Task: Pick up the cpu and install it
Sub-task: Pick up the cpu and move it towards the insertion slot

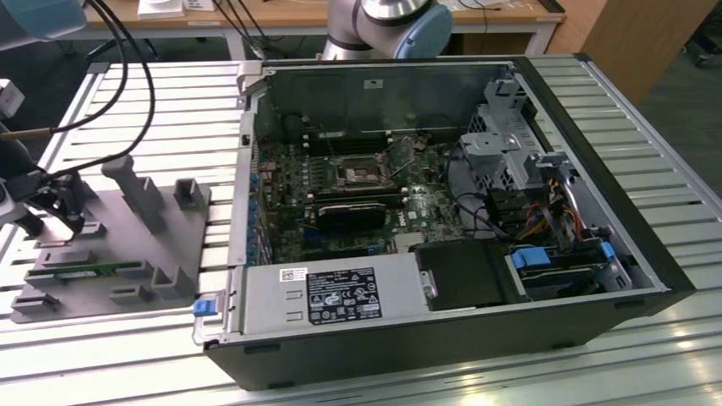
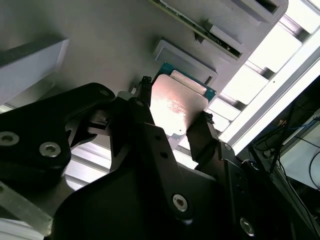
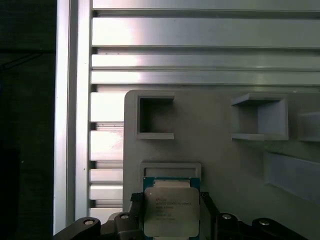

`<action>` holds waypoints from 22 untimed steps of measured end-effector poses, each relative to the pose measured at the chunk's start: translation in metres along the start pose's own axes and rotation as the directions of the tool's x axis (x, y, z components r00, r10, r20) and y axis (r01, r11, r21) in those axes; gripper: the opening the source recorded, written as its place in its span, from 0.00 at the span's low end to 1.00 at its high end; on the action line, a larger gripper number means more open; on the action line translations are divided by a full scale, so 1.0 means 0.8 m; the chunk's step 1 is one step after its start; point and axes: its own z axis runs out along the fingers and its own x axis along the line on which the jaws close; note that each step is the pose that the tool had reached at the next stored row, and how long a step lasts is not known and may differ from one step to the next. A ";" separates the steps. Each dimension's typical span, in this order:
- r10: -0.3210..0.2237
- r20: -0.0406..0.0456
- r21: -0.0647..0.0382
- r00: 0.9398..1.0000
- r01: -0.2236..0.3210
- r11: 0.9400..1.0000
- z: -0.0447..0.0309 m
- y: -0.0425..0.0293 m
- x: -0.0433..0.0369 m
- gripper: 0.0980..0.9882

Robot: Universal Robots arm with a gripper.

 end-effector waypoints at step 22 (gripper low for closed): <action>0.000 0.000 0.000 1.000 0.000 1.000 -0.0156 0.0025 0.000 0.49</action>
